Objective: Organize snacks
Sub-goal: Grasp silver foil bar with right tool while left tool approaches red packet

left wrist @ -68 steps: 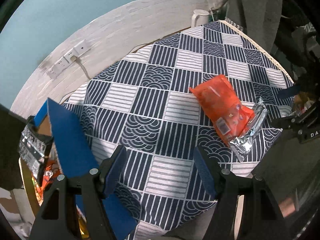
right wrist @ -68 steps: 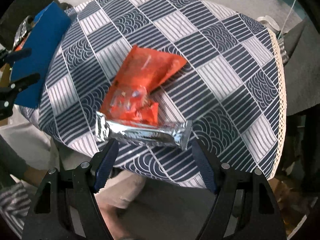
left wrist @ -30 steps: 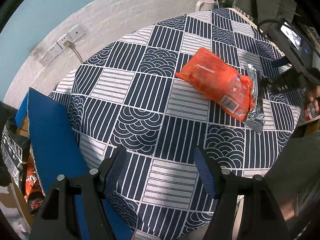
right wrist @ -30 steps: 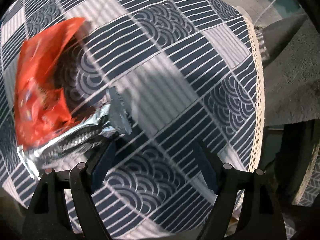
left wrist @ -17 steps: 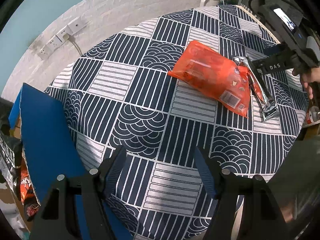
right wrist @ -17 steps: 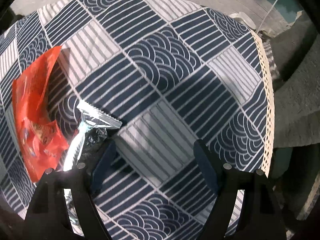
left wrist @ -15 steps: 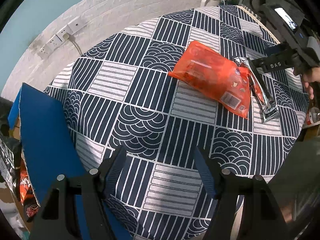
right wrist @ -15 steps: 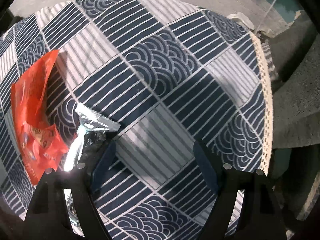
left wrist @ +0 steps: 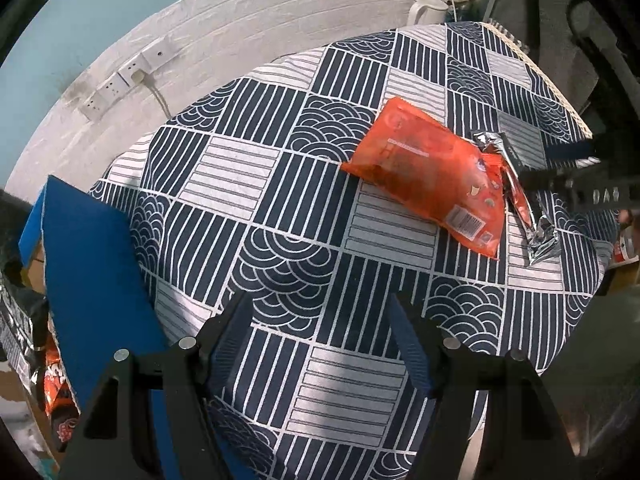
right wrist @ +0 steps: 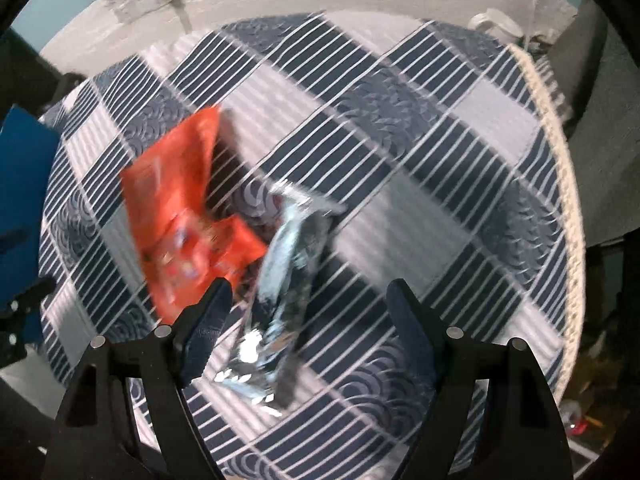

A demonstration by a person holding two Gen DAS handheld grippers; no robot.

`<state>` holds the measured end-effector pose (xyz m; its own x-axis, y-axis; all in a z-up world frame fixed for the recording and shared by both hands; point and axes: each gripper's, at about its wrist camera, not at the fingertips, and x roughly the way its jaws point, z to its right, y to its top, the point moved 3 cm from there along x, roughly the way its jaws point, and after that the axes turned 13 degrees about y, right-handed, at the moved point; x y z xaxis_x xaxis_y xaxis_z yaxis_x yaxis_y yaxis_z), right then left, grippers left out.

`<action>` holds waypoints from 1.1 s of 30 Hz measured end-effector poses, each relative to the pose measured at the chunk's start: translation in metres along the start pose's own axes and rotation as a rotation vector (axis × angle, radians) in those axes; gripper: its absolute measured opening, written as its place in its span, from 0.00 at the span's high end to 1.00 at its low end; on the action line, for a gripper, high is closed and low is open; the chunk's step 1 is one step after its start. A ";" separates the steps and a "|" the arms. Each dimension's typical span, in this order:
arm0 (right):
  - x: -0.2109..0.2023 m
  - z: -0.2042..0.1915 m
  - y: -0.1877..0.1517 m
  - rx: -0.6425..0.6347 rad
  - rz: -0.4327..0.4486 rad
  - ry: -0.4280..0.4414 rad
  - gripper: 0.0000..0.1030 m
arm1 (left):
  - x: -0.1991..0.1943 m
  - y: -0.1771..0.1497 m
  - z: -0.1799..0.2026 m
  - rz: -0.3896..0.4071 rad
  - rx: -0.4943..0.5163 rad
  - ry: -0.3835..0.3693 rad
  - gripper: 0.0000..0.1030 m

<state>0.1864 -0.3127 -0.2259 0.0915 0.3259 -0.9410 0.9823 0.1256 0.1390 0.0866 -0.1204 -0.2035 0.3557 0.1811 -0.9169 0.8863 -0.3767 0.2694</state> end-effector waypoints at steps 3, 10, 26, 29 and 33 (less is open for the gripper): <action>0.012 -0.011 -0.012 -0.013 -0.034 -0.005 0.23 | -0.001 -0.004 -0.002 -0.001 -0.002 0.010 0.31; 0.033 0.010 -0.023 -0.011 -0.081 -0.009 0.50 | -0.003 -0.008 -0.001 0.001 0.003 0.019 0.31; 0.001 0.035 -0.005 -0.173 -0.103 -0.036 0.74 | 0.004 -0.002 0.005 -0.029 -0.030 0.005 0.31; 0.012 0.019 -0.013 -0.234 -0.149 -0.034 0.74 | 0.005 -0.003 0.003 -0.029 -0.031 0.010 0.31; 0.017 -0.008 -0.022 -0.311 -0.195 -0.011 0.74 | 0.005 -0.003 0.001 -0.037 -0.047 0.012 0.31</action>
<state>0.1654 -0.3021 -0.2419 -0.0890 0.2584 -0.9619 0.8851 0.4634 0.0426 0.0857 -0.1194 -0.2096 0.3257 0.2051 -0.9230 0.9118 -0.3264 0.2492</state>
